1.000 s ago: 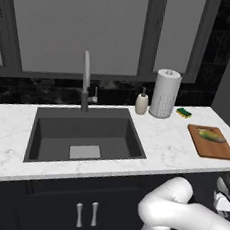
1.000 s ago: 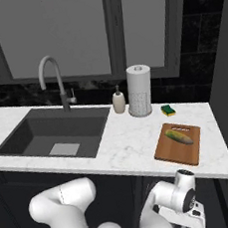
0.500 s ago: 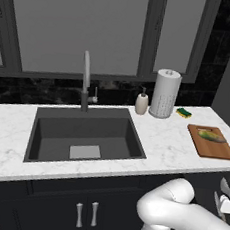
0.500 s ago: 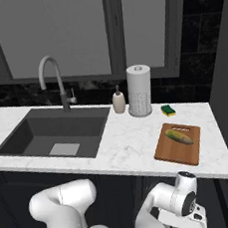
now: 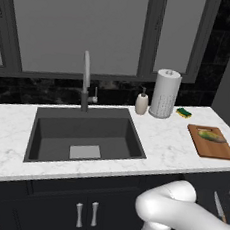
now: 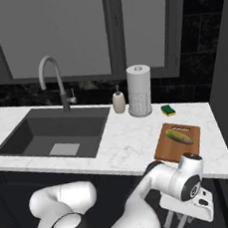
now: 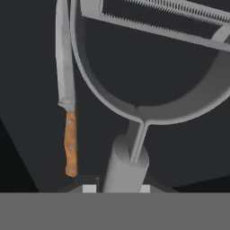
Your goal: Place the appropriate cutting tool for cutting the cucumber skin on the cutting board.
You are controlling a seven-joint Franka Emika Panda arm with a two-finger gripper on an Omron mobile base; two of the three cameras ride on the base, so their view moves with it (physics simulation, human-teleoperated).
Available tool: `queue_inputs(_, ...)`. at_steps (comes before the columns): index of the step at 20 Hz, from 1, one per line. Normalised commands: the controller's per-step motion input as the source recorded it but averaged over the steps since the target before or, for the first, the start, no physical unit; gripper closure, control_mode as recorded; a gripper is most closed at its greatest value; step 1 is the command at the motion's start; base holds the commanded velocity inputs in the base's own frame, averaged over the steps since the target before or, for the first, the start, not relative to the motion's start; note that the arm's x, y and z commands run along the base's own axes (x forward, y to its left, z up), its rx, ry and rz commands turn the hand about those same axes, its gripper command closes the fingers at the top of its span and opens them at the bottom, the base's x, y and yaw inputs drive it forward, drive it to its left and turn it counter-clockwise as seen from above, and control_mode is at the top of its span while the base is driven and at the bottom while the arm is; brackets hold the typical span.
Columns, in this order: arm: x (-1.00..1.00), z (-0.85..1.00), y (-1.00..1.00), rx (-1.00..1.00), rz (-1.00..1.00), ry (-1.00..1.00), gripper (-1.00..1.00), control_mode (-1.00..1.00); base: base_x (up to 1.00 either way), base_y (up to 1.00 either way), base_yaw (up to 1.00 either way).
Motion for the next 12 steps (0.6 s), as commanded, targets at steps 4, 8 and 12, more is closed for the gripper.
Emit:
queue_inputs(4,0.00,1.00,-0.11,0.00,-0.04,-0.04,1.00,-1.00,0.00,0.00,0.00)
queue_inputs(8,0.04,1.00,-0.26,0.00,-0.01,-0.02,1.00,-1.00,0.00,0.00,0.00)
queue_inputs(12,0.23,0.95,-0.41,0.00,0.00,0.00,1.00,-1.00,0.00,0.00,0.00)
